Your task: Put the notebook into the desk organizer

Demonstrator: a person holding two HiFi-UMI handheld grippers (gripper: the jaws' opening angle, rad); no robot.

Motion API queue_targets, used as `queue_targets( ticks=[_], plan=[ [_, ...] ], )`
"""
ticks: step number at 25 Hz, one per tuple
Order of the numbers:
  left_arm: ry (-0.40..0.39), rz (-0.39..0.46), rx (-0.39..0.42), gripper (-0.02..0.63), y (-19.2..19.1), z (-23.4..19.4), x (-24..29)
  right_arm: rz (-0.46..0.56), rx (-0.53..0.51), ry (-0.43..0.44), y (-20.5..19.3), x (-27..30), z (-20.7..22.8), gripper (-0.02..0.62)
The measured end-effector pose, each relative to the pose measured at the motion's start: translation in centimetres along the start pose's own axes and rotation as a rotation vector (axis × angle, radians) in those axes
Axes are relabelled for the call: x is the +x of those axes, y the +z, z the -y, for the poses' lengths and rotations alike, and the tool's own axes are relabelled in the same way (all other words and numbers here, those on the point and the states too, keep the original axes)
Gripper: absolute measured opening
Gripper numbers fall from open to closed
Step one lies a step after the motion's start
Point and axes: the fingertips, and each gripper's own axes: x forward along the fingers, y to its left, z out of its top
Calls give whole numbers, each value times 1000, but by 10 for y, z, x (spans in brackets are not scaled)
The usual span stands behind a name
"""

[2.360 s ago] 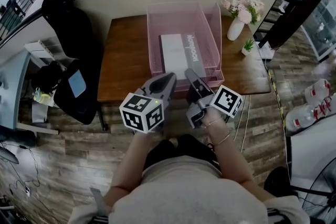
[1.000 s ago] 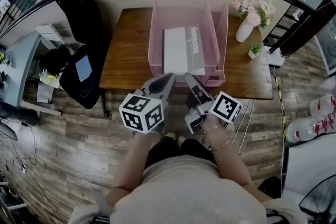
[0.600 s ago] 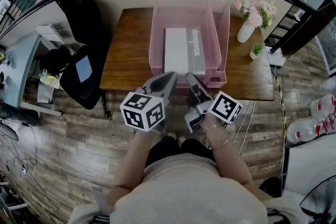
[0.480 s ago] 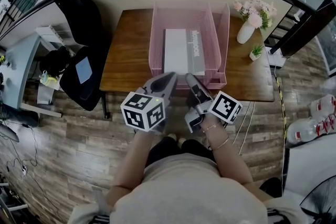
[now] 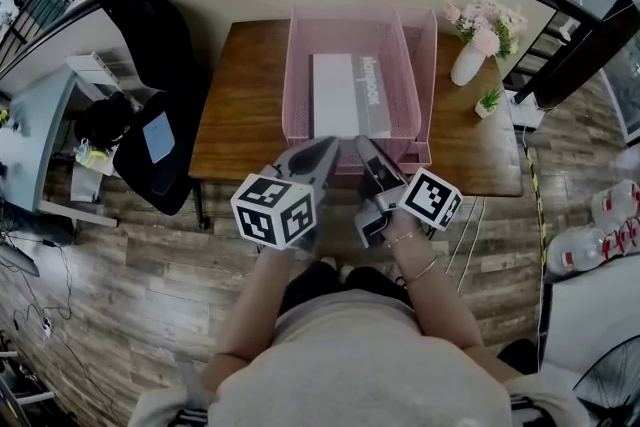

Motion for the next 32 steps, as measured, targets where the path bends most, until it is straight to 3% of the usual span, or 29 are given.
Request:
queue_targets(
  ticks=[19,32],
  plan=[
    [2,25,-13,11,10,-2,-3,6,-6,-34,3,4,0,127],
    [-14,24,-13,11,4,14,-9,20,-13,10,5,-15,-10,144]
  ],
)
